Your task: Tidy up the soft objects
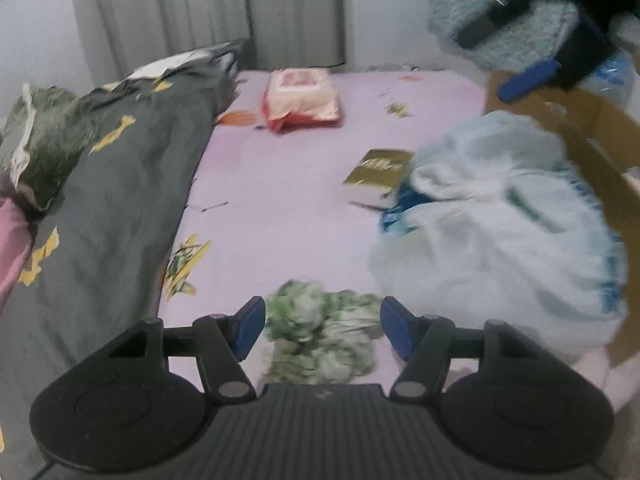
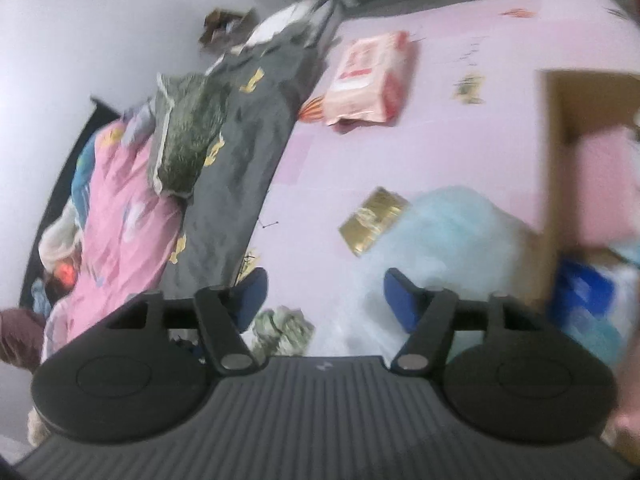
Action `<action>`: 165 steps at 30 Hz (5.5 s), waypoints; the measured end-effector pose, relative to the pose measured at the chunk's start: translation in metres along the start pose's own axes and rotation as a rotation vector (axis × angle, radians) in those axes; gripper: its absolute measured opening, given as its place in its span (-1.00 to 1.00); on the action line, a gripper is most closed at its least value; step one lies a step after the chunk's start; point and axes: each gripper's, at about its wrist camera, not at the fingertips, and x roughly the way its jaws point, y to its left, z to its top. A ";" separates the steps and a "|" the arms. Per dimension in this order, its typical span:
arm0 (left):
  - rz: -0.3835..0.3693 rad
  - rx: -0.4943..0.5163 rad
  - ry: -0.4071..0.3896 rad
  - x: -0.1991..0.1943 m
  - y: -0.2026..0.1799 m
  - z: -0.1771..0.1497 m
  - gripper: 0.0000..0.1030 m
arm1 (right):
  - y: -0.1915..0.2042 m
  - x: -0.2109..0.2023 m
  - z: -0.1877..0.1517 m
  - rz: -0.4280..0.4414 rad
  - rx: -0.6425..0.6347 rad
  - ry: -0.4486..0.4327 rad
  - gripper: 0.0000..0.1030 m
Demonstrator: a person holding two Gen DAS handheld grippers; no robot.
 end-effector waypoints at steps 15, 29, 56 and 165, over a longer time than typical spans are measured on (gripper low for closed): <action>-0.067 -0.067 0.077 0.048 0.021 -0.003 0.04 | 0.020 0.184 0.062 -0.381 -0.290 0.229 0.66; -0.061 -0.115 0.038 0.047 0.033 0.007 -0.60 | 0.020 0.205 0.053 -0.385 -0.339 0.315 0.54; -0.339 0.049 -0.255 -0.081 -0.067 0.077 -0.63 | -0.048 -0.146 -0.063 -0.196 -0.032 -0.185 0.54; -0.113 -0.001 0.042 -0.107 -0.137 -0.013 0.99 | 0.015 -0.116 -0.316 -0.661 0.162 -0.383 0.98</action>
